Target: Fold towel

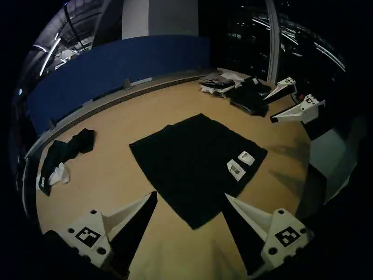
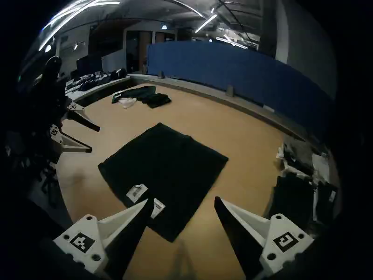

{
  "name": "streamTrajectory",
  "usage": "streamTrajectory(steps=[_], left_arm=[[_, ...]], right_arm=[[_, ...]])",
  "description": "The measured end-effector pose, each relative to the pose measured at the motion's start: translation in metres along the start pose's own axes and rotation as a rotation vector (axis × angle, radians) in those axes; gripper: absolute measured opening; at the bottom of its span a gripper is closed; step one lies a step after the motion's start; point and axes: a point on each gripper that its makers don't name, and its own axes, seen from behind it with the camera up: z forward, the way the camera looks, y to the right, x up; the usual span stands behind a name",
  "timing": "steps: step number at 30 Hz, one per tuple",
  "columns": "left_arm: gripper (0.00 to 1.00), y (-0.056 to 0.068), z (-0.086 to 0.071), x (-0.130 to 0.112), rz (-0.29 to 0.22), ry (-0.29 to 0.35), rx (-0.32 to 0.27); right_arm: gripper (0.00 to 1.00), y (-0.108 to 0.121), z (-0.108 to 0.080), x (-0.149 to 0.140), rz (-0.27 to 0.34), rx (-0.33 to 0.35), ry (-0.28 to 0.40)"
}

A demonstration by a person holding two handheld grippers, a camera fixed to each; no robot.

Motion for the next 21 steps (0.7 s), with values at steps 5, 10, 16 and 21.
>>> streamTrajectory(steps=[5, 10, 16, 21], left_arm=[[0.96, 0.004, 0.007, -0.014, 0.003, -0.023, -0.007], [0.96, 0.008, 0.014, -0.027, 0.001, -0.045, -0.015], [0.96, 0.016, 0.023, -0.041, 0.019, -0.073, -0.034], [0.96, 0.019, 0.027, -0.05, 0.027, -0.091, -0.04]], right_arm=[[1.0, -0.004, 0.009, -0.012, 0.002, 0.003, -0.01], [1.0, -0.009, 0.018, -0.028, 0.012, 0.016, -0.038], [1.0, -0.014, 0.026, -0.046, 0.008, 0.023, -0.068], [1.0, -0.016, 0.031, -0.056, 0.006, 0.027, -0.081]])
